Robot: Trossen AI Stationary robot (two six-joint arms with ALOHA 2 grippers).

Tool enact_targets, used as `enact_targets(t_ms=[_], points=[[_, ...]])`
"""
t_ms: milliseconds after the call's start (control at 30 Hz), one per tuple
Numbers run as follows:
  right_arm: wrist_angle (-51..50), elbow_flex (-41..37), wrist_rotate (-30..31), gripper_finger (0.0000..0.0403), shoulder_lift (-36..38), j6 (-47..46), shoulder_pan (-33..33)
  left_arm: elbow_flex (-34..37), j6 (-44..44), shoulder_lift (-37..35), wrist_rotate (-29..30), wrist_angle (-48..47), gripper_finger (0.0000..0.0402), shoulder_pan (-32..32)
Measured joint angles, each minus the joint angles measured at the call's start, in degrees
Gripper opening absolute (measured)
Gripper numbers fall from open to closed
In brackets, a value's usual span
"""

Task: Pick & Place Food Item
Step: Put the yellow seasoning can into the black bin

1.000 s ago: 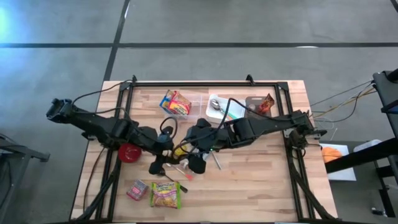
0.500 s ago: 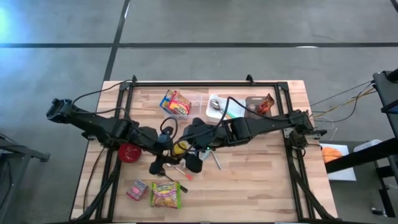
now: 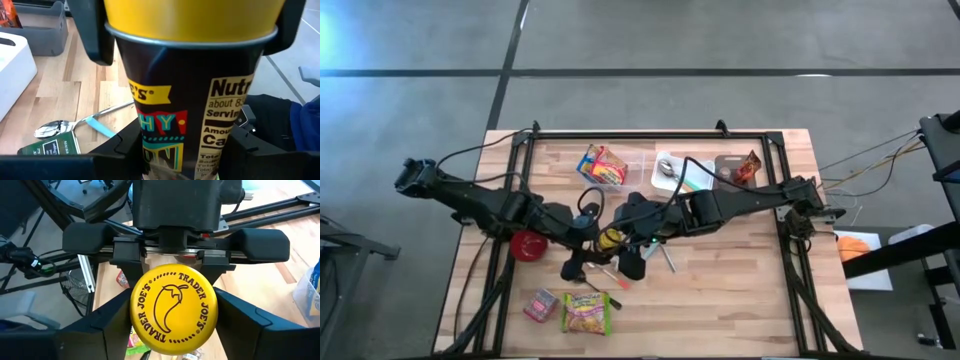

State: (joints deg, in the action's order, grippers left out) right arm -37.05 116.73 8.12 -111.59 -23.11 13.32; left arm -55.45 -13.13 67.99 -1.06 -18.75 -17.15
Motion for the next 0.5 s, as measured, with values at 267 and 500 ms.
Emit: enact_targets(t_ms=[267,500], points=[[0.2,-0.1,0.3,0.0224,0.0,0.2,0.0,-0.1,-0.4,0.0,0.0,0.5,0.0175,0.0],[-0.2,-0.2,1.1,0.0224,0.0,-0.2,0.0,-0.2,-2.8,-0.9,0.0,-0.9,0.0242,0.0]])
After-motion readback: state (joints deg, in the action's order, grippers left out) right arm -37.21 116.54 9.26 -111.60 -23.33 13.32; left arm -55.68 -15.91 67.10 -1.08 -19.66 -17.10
